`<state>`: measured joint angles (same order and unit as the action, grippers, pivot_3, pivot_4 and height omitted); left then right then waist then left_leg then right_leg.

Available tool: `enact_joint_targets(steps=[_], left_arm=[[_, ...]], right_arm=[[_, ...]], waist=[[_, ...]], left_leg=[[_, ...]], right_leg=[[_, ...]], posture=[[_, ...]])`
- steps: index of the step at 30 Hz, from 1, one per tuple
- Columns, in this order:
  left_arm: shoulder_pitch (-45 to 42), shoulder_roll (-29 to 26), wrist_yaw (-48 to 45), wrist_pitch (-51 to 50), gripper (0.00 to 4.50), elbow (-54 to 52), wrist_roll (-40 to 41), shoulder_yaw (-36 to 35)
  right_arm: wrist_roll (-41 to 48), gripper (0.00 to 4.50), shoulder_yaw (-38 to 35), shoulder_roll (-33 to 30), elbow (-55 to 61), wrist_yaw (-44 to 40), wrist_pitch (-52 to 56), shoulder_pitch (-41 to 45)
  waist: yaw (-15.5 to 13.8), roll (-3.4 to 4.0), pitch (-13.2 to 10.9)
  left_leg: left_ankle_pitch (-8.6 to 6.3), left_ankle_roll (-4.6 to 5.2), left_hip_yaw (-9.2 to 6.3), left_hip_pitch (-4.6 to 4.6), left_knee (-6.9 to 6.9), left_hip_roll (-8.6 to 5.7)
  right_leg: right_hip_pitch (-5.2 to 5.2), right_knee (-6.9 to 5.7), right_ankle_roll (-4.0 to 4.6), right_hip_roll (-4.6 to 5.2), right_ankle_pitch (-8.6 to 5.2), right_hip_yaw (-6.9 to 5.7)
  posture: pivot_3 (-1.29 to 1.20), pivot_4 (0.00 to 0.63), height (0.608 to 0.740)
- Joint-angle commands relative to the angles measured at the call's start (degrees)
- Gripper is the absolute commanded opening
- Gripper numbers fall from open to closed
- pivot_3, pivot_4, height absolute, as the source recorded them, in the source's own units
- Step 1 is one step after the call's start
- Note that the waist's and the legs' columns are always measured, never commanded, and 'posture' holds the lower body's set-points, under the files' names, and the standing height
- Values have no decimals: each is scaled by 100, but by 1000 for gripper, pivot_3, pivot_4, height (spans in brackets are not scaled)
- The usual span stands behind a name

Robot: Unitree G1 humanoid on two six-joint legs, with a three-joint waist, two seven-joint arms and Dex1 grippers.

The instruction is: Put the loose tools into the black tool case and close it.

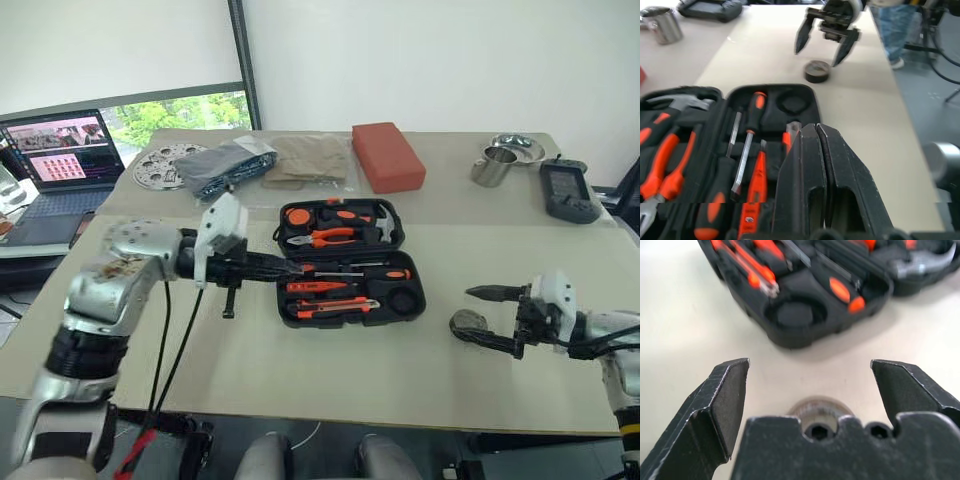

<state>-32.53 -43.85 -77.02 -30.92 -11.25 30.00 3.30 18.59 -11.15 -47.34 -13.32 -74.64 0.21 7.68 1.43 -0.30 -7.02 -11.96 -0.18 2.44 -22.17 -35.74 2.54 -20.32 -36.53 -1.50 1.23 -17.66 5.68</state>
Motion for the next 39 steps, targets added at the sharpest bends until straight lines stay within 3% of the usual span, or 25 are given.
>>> enact_joint_targets(steps=[1, 6, 7, 9, 18, 19, 39], left_arm=[[76, -170, -60, -54, 89, -289, 215, -157], [148, -237, -57, -202, 89, -374, 399, -147], [136, -241, -37, -239, 325, -376, 406, -137], [106, -266, -25, -221, 847, -327, 332, -94], [26, -318, -144, -198, 4204, -225, 288, 27], [25, -330, -166, -175, 4396, -212, 261, 42], [137, -362, -207, -34, 4396, -222, 134, 46]], right_arm=[[-307, 4500, 140, -213, -9, 151, -86, -6], [-419, 4500, 245, -276, -44, 112, -108, -79], [-405, 4500, 232, -288, -44, 101, -110, -116], [-402, 4500, 217, -321, -43, 101, -120, -189], [-401, 4500, 209, -357, -76, 157, -141, -299], [-408, 4500, 213, -352, -83, 166, -157, -315], [-327, 4500, 217, -289, -290, 392, -257, -96]], waist=[[-2, 0, 0], [-17, -2, -3], [-19, -3, -4], [-23, -5, -5], [-22, -6, -6], [-24, -7, -6], [-26, -6, -7]], left_leg=[[0, 0, 0, 0, 1, 0], [0, 0, 0, -1, 3, 2], [0, 0, 0, -1, 3, 2], [0, 0, 0, -1, 3, 2], [0, 0, 0, -1, 3, 2], [0, 0, 0, -1, 3, 2], [0, 0, 1, -2, 3, 2]], right_leg=[[0, 0, -1, 0, -1, 0], [-3, 1, 7, -2, -2, 0], [-2, 1, 7, -2, -2, 0], [-2, 1, 6, -1, -2, 0], [-2, 1, 6, -2, -2, 1], [-2, 1, 6, -1, -2, 1], [-2, 2, 8, -1, -2, 1]], posture=[[0, 150, 740], [0, 150, 740], [0, 150, 740], [0, 150, 740], [0, 150, 740], [0, 150, 740], [0, 150, 740]])
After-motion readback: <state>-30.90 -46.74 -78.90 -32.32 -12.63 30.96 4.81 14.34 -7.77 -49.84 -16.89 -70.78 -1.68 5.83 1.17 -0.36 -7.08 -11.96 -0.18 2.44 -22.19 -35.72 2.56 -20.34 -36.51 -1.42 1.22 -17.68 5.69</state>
